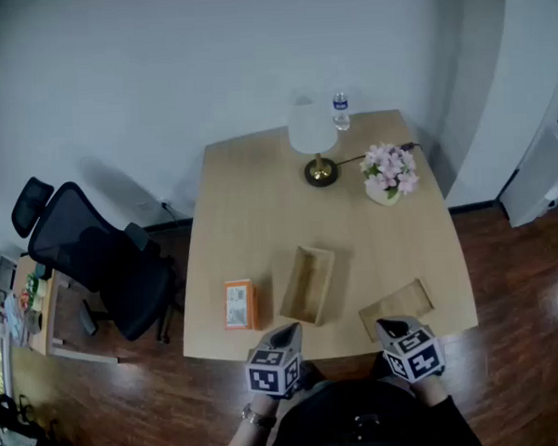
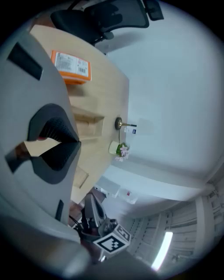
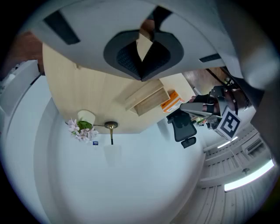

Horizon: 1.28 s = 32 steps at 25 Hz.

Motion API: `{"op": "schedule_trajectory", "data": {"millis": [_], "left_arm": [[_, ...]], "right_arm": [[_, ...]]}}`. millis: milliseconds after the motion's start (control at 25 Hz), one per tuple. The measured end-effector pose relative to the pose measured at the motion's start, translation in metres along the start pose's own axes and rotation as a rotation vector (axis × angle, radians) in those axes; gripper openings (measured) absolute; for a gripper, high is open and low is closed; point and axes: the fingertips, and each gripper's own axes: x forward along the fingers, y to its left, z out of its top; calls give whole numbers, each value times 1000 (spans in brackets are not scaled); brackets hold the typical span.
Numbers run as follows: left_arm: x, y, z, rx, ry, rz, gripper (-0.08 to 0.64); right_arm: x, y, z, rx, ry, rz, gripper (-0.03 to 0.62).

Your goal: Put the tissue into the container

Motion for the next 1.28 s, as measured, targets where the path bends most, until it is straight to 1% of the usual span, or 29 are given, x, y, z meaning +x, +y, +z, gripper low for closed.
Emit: {"op": "schedule_trajectory", "data": {"millis": [160, 240, 280, 320, 360, 400, 440, 520, 680, 840, 920, 960, 1040, 1200, 1280], "left_arm": [[2, 67, 5, -23, -3, 113, 3], [3, 102, 0, -21, 33, 165, 3], [4, 118, -4, -19, 62, 186, 23], [7, 132, -9, -18, 94, 200, 173], [10, 146, -15, -21, 125, 210, 360], [14, 158, -20, -30, 151, 218, 449], [18, 170, -25, -42, 168, 225, 483], [26, 189, -31, -69, 186, 234, 517], [49, 214, -46, -117, 233, 235, 525], [67, 228, -66, -106, 307, 243, 523], [71, 232, -75, -98, 332, 254, 493], [71, 235, -78, -95, 332, 260, 455], [69, 237, -78, -91, 320, 263, 426], [66, 239, -74, -80, 302, 262, 383], [62, 242, -73, -91, 293, 266, 373]], "right_arm": [[-5, -2, 10, 3, -12, -12, -12], [-6, -1, 14, 7, -18, -12, -12], [-6, 0, 15, 10, -20, -11, -12], [-5, 0, 16, 13, -19, -10, -12], [-4, 0, 15, 16, -17, -11, -12], [-3, 0, 15, 20, -14, -12, -12], [-2, -1, 13, 25, -10, -13, -12], [-1, -1, 11, 39, -1, -18, -12], [-1, -1, 6, 67, 13, -34, -12], [-3, -1, 3, 94, 16, -50, -12], [-5, -2, 0, 107, 19, -57, -12], [-5, -3, -2, 114, 21, -61, -12], [-7, -5, -4, 125, 20, -67, -12], [-9, -6, -5, 141, 7, -72, -12], [-8, -5, -4, 142, 1, -69, -12]]}}
